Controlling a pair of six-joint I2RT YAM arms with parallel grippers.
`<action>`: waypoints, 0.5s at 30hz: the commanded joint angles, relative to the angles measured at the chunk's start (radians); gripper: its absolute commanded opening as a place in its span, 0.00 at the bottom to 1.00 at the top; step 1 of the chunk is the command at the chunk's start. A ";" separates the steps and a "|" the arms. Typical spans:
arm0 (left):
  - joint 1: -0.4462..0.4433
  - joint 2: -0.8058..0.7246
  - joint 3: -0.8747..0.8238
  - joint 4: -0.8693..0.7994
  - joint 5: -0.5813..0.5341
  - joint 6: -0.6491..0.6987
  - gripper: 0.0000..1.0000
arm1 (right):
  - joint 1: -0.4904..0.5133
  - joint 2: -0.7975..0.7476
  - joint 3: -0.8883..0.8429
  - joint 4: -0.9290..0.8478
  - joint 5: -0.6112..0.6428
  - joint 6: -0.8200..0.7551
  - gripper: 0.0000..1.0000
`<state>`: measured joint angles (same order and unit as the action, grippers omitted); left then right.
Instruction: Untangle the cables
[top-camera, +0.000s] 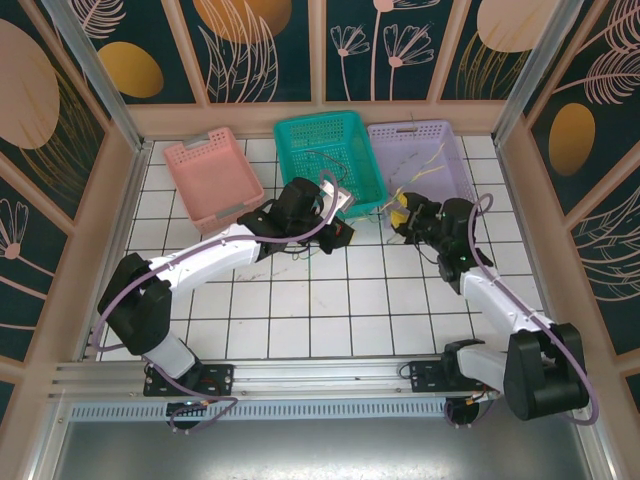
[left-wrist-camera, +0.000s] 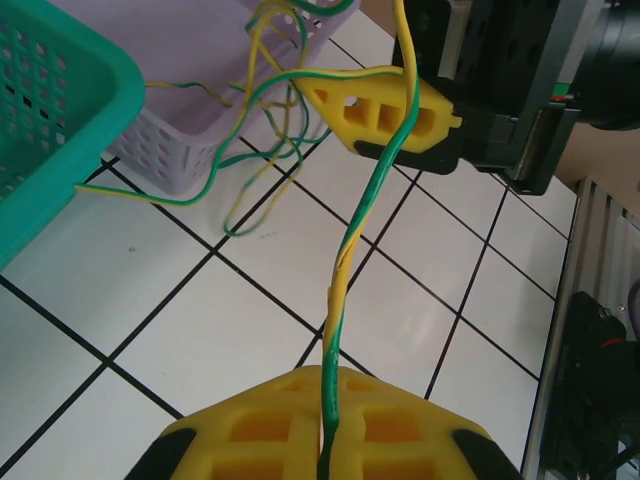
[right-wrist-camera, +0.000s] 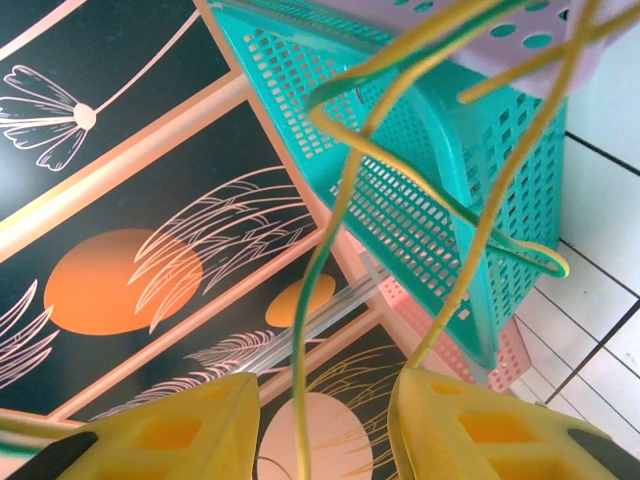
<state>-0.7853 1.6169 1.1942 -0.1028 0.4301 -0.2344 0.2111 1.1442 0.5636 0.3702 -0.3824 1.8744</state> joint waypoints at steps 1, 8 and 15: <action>0.003 0.011 0.032 0.032 0.035 -0.009 0.00 | 0.018 0.018 0.006 0.110 0.020 0.058 0.42; 0.003 0.012 0.042 0.031 0.046 -0.012 0.00 | 0.025 0.035 0.016 0.124 0.031 0.074 0.42; 0.004 -0.005 0.027 0.021 0.054 -0.015 0.00 | 0.024 0.045 0.037 0.106 0.072 0.057 0.02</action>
<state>-0.7853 1.6176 1.2083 -0.1005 0.4583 -0.2420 0.2295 1.1923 0.5678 0.4465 -0.3439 1.9297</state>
